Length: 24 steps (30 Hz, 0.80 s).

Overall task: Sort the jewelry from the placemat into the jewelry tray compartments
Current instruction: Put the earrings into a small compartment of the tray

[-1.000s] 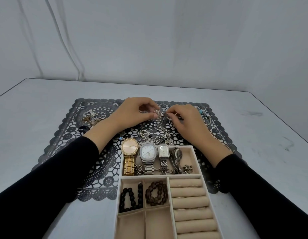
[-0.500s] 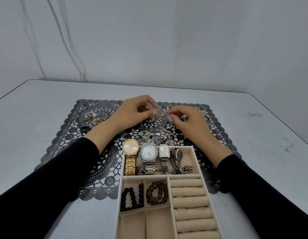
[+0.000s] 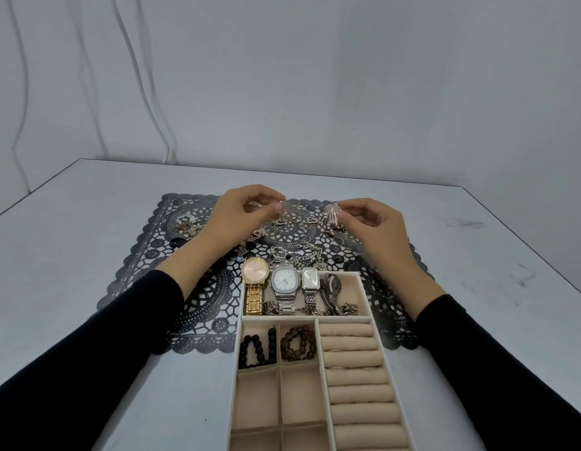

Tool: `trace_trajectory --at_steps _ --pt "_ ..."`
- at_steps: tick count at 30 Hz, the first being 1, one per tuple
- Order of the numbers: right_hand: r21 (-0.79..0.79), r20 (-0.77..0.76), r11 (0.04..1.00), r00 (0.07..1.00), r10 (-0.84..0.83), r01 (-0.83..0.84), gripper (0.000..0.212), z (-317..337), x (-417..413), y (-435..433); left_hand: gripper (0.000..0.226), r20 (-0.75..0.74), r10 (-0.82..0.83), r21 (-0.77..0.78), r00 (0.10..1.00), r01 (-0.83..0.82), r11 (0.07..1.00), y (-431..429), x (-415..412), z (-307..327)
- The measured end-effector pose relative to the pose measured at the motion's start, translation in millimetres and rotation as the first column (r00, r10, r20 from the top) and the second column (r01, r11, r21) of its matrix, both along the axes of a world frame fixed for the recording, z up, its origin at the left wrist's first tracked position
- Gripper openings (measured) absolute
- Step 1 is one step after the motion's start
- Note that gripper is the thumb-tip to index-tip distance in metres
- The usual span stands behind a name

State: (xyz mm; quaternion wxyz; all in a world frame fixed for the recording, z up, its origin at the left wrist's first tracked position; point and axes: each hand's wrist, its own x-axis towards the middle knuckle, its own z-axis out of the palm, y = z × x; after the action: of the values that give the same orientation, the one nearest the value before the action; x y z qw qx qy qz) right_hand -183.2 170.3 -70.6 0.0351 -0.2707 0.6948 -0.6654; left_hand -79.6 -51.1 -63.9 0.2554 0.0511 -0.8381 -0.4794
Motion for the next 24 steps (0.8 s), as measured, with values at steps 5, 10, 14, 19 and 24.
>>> trace_trajectory --at_steps 5,10,14,19,24 --pt "-0.009 0.026 1.0 1.0 -0.013 0.013 0.018 7.0 25.3 17.9 0.014 -0.04 0.094 0.118 0.995 -0.088 0.989 2.6 33.5 4.2" --pt "-0.055 -0.019 0.998 1.0 0.0 -0.001 0.017 15.7 52.2 30.7 0.018 -0.054 0.139 0.209 0.989 -0.125 0.97 7.2 70.0 8.4" --pt "-0.036 -0.059 0.999 0.998 0.029 -0.031 0.014 19.4 74.4 39.4 0.019 -0.104 0.159 0.232 0.982 -0.132 0.964 12.1 95.5 11.5" --pt "-0.004 -0.066 0.99 0.988 0.141 -0.142 0.016 15.3 95.6 46.9 0.017 -0.151 0.151 0.263 0.977 -0.108 0.959 20.1 119.8 13.8" --pt "0.056 -0.079 0.958 0.956 0.284 -0.28 0.017 16.5 112.2 51.8 0.017 -0.17 0.137 0.256 0.976 -0.091 0.962 30.8 139.0 14.6"
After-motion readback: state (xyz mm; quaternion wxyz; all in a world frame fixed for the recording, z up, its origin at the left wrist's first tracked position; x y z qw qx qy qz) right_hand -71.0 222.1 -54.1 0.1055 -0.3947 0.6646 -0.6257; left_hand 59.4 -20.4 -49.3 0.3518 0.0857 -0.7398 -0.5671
